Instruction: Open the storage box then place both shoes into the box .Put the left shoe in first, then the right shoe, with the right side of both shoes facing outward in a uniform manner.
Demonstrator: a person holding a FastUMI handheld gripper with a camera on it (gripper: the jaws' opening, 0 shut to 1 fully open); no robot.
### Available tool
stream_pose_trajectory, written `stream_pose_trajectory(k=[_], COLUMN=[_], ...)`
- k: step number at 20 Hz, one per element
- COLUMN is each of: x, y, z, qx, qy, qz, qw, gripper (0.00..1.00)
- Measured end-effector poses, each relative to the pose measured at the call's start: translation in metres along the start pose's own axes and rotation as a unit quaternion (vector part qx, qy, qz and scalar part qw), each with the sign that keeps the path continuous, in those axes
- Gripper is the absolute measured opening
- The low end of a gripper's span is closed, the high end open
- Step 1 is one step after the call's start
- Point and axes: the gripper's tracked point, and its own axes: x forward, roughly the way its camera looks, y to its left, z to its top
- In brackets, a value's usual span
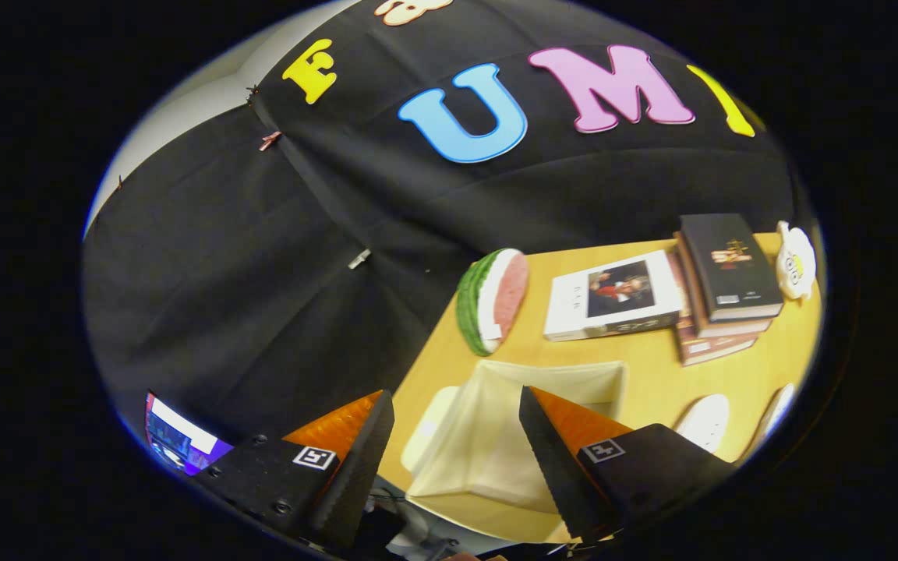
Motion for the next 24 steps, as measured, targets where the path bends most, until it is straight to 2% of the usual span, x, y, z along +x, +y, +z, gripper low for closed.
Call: stream_pose_trajectory(k=[3, 6, 9, 14, 18, 24], x=[-0.031, -0.056, -0.077, -0.089, -0.082, -0.041], y=[-0.061, -0.116, -0.173, -0.242, -0.280, -0.313], z=[-0.007, -0.032, -0.056, -0.102, -0.136, -0.180], qx=[-0.018, -0.027, -0.035, 0.016, 0.055, 0.136], qy=[-0.006, 0.013, 0.030, 0.067, 0.101, 0.162], qz=[-0.068, -0.115, -0.177, -0.252, -0.270, -0.244], qw=[0.998, 0.993, 0.983, 0.965, 0.956, 0.947], gripper=[0.98, 0.98, 0.98, 0.99, 0.99, 0.99])
